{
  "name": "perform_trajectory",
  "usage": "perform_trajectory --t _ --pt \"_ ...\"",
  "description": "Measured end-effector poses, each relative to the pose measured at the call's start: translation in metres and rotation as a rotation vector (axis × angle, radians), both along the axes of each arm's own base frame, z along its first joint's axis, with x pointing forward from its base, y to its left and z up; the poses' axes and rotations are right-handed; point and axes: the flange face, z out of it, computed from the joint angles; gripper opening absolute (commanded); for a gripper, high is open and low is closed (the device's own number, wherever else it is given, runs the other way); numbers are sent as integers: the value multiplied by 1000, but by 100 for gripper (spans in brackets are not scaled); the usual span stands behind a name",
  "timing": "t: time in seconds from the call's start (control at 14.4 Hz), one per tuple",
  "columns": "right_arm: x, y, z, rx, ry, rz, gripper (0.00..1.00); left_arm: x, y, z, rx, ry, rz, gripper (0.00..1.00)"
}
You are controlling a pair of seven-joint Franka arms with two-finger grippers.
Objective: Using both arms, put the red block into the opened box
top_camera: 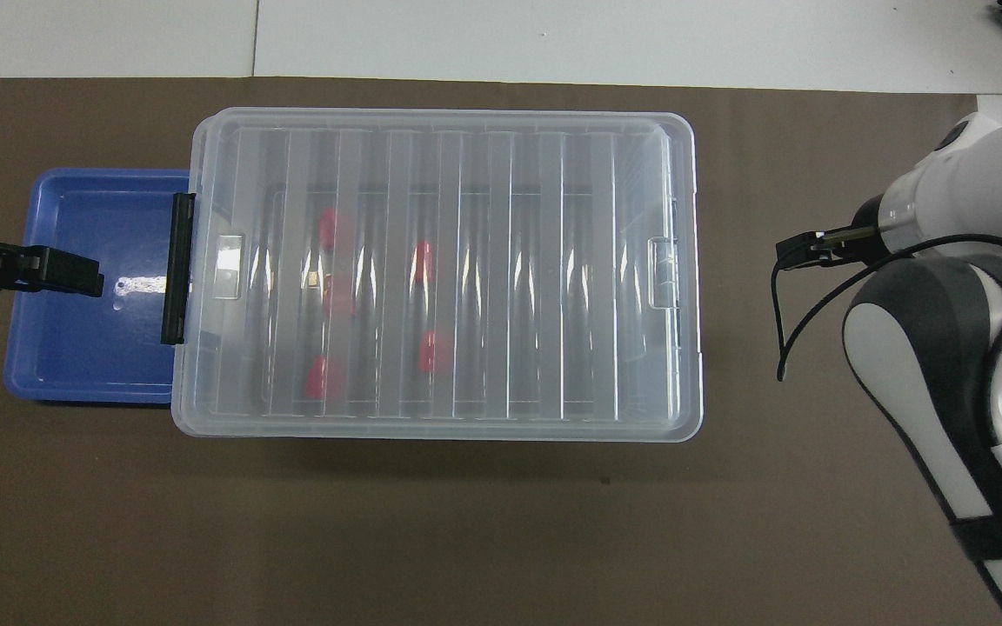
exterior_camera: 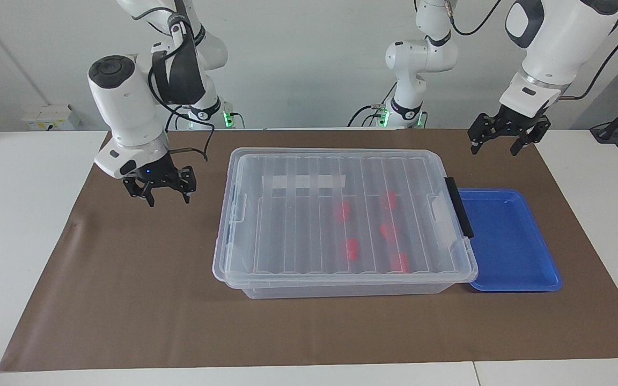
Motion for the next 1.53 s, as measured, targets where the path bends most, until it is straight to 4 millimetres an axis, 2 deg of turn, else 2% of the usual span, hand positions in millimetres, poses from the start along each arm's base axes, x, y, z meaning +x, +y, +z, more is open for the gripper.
perform_trajectory --t 0.28,0.56,0.63,0.84,1.04,1.53 --pt "-18 -28 50 -3 36 -111 100 0 1 0 0 0 1 100" --pt "-39 -47 100 -6 102 -191 100 0 2 0 0 0 3 100" --pt "-43 -56 108 -5 113 -208 100 0 2 0 0 0 3 100" --pt "-49 -73 105 0 145 -242 100 0 3 0 0 0 6 100" --pt "-52 -67 95 -2 169 -230 100 0 5 0 0 0 9 100" --pt "-54 -66 96 -1 170 -191 100 0 7 0 0 0 12 100"
